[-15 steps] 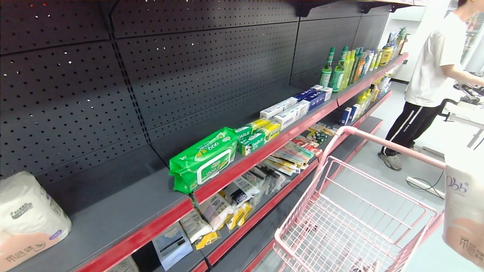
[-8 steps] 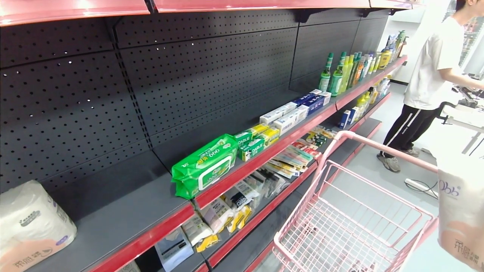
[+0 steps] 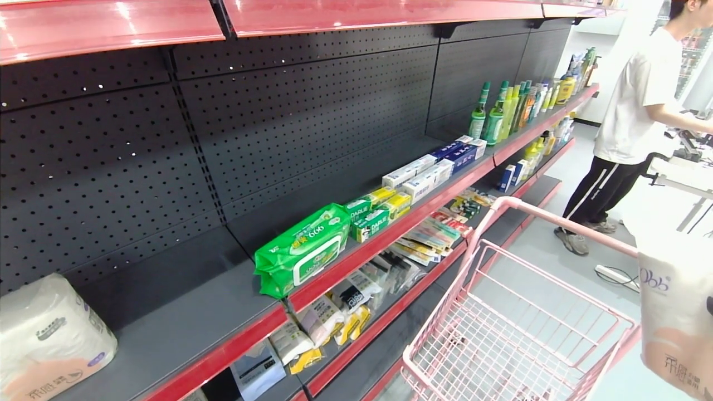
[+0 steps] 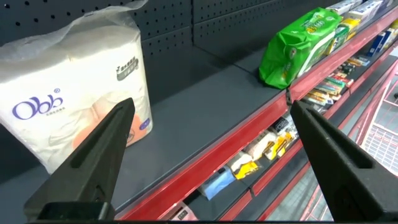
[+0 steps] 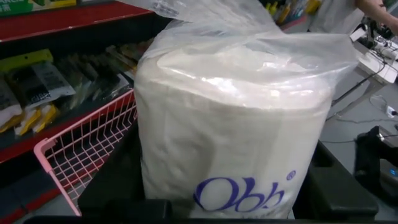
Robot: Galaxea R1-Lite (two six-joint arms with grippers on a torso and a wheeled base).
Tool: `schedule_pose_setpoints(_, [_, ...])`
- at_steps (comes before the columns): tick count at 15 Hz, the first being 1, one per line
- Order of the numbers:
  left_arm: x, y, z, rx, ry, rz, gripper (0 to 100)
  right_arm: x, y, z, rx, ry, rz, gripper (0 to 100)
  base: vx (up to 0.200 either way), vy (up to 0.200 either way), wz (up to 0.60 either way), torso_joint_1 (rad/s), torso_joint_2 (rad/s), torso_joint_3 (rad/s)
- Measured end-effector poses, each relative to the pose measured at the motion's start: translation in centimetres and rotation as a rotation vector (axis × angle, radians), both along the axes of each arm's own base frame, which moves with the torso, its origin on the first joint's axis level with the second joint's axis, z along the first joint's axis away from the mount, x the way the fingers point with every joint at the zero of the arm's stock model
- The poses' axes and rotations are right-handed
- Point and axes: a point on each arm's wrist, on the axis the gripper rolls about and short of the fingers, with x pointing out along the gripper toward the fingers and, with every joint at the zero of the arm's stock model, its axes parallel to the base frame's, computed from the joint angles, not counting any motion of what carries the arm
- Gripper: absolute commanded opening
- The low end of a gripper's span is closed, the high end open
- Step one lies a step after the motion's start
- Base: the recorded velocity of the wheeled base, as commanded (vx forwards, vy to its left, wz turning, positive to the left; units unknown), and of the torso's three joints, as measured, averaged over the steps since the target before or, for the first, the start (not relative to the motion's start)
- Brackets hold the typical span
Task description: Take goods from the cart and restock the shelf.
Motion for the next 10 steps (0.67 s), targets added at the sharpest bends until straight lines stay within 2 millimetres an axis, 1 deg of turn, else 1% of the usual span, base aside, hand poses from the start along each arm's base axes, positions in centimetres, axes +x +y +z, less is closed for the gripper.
schedule_pose_setpoints(2, [0.00,0.00,0.00,0.000,0.000,0.000,100,0.14,0.00,-0.05,-0.001,0.008,0.000,0,0.000,0.000,0.00,0.000,0.00,0.000])
schedule_pose_setpoints(10, [0.00,0.00,0.00,0.000,0.000,0.000,100,0.91,-0.03,-0.14,-0.001,0.039,-0.003,0,0.000,0.000,0.60,0.004,0.00,0.001])
